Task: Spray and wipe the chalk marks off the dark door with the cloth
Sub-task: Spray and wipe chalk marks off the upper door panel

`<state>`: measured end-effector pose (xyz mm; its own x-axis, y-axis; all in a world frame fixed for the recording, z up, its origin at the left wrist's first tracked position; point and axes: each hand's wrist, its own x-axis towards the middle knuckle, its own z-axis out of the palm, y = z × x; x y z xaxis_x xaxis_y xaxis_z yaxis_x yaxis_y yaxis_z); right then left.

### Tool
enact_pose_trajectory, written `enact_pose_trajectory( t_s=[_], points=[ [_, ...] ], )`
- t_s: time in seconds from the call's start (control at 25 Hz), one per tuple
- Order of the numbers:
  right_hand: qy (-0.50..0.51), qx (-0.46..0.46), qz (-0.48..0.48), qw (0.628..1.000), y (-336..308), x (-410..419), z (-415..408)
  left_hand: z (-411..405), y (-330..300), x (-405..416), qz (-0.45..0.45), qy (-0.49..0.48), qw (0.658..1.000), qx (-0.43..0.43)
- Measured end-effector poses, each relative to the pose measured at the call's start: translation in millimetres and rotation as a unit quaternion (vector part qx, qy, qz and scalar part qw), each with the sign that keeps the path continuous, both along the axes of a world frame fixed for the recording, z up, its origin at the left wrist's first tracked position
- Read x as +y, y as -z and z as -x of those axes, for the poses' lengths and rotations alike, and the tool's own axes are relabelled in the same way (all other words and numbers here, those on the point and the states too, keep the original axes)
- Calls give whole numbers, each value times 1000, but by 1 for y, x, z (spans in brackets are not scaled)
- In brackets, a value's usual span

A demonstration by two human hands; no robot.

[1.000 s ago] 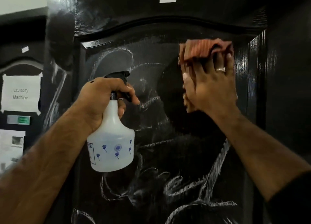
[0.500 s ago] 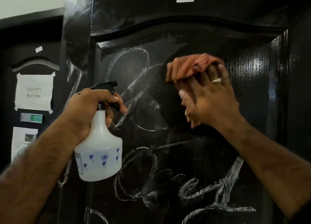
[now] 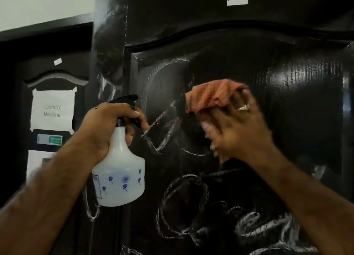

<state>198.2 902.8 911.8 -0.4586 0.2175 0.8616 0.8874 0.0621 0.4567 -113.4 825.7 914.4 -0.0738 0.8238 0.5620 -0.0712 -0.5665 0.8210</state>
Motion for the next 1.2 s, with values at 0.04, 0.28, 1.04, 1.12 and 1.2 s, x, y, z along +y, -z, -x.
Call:
enact_pose_trajectory(
  t_s=[0.04,0.28,1.04,1.12,1.2],
  points=[
    [9,63,-21,998,-20,0,-6,5,-2,1,-5,2,1000,3],
    [-23,123,-32,992,-100,19,108,38,-19,14,-22,-20,999,17],
    [39,-36,-3,999,-39,25,103,108,-3,4,19,49,998,18],
    [27,61,-68,995,-36,19,59,113,-3,1,24,52,998,22],
    [34,238,-91,966,-63,15,45,117,-5,-1,13,23,999,26]
  ],
)
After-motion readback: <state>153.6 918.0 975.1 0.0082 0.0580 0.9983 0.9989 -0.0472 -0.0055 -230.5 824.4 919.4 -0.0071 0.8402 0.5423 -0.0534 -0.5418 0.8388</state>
